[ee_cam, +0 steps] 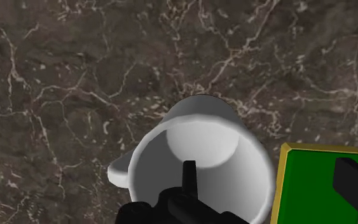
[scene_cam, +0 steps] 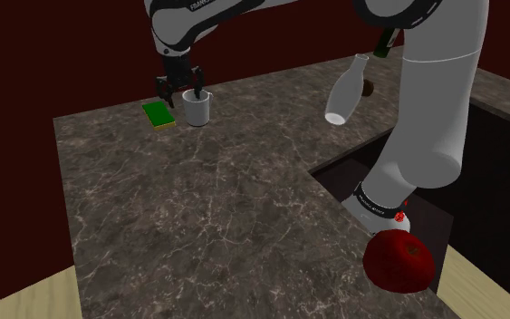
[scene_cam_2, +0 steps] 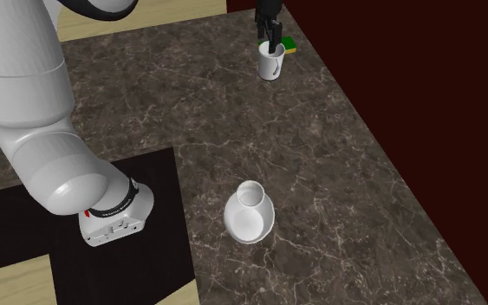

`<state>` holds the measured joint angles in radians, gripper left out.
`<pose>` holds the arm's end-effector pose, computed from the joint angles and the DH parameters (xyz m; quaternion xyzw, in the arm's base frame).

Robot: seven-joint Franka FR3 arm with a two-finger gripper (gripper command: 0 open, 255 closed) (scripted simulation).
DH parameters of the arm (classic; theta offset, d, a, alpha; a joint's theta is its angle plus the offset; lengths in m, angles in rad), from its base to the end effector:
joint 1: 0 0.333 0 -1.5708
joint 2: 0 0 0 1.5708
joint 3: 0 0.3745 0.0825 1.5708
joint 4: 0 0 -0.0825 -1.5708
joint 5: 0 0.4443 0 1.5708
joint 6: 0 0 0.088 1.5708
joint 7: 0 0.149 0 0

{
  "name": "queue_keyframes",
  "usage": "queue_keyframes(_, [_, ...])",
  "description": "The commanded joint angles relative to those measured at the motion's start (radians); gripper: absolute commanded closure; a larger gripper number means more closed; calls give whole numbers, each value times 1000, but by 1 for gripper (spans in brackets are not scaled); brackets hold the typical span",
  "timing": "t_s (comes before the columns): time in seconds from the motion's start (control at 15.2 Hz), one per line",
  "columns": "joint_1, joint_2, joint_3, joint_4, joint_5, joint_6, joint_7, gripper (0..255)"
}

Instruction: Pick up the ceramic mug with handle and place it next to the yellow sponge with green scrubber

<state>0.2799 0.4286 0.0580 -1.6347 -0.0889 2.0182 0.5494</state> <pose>0.7048 0.2340 0.3497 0.9955 -0.0878 -0.0081 0.0343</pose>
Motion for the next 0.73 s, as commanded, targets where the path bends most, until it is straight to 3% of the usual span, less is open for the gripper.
queue_keyframes(0.0, [1,-16,1,28,2,-44,-2,0])
queue_keyframes(0.13, [3,-29,3,69,4,-99,-4,0])
queue_keyframes(0.66, [3,-29,3,69,4,-99,-4,0])
